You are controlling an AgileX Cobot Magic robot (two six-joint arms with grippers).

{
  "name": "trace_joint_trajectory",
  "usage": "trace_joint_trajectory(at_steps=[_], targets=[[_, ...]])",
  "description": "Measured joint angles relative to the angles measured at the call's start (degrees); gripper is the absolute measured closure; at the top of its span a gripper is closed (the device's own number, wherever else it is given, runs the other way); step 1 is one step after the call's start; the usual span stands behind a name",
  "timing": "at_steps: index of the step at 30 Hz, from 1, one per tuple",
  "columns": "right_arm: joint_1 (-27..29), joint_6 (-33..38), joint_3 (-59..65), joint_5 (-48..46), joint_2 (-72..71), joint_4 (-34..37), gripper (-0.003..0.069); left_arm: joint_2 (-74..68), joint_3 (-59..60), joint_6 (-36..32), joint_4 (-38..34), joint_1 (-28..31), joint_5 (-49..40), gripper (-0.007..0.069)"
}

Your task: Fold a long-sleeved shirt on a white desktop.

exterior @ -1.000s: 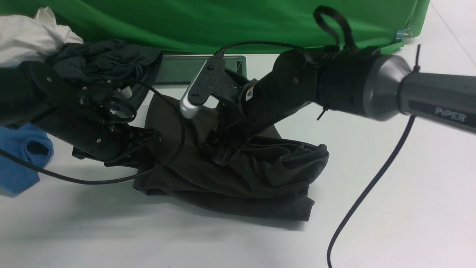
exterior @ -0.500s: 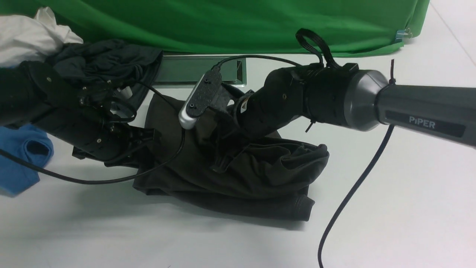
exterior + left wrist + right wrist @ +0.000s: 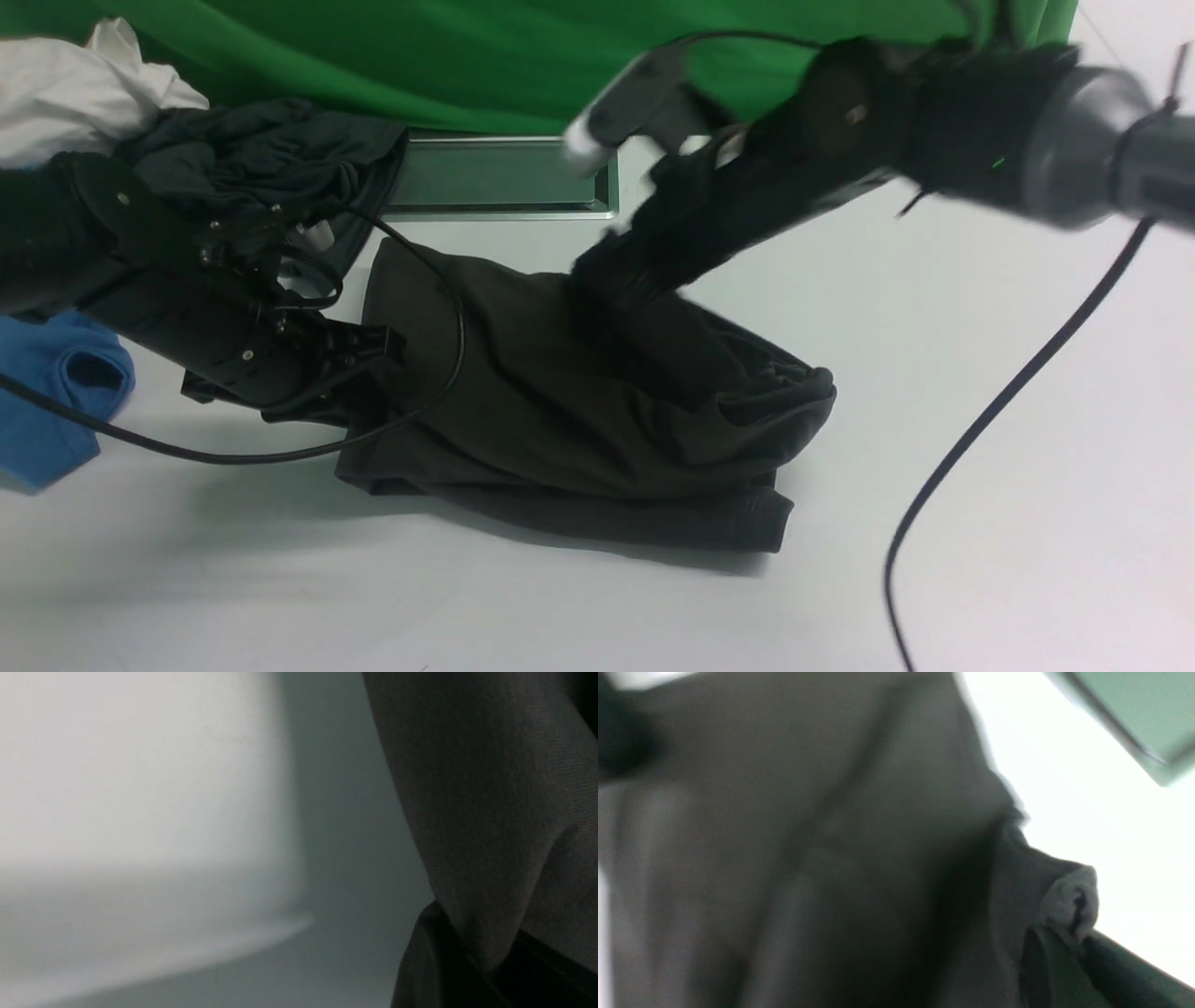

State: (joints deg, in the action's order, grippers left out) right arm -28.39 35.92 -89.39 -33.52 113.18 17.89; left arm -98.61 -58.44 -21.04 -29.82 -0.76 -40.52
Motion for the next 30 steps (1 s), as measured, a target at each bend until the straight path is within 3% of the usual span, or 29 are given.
trace_joint_trajectory(at_steps=[5,12,14,17,18,21,23,26,30], targets=[[4.85,0.00,0.00,1.60,1.97,-0.02,0.0625,0.00,0.00,0.00,0.00,0.00,-0.14,0.0564],[7.52,-0.06,0.00,1.20,5.07,-0.93,0.0591,0.00,0.00,0.00,0.64,0.00,-0.71,0.0564],[8.07,-0.43,0.00,0.24,5.88,-1.49,0.0557,0.00,0.00,0.00,1.10,0.00,-1.00,0.0564],[8.86,-2.78,0.00,-2.24,6.31,-4.92,0.0431,0.00,0.00,0.00,2.03,0.00,-1.59,0.0564],[8.92,-3.07,0.00,-2.49,6.31,-5.67,0.0421,0.00,0.00,0.00,2.11,0.00,-1.63,0.0564],[10.16,-9.47,0.00,-3.80,6.25,-12.29,0.0274,0.00,0.00,0.08,3.01,0.00,-1.93,0.0564],[10.82,-12.48,0.00,-4.54,5.63,-13.80,0.0227,0.00,0.00,0.08,3.13,0.00,-2.00,0.0564],[11.23,-14.71,0.00,-6.48,2.81,-13.13,0.0198,0.00,0.00,0.08,3.19,0.00,-1.94,0.0553],[9.26,-12.40,0.07,-10.53,-4.04,-3.93,0.0209,0.00,0.00,0.08,3.30,0.00,-1.76,0.0512]])
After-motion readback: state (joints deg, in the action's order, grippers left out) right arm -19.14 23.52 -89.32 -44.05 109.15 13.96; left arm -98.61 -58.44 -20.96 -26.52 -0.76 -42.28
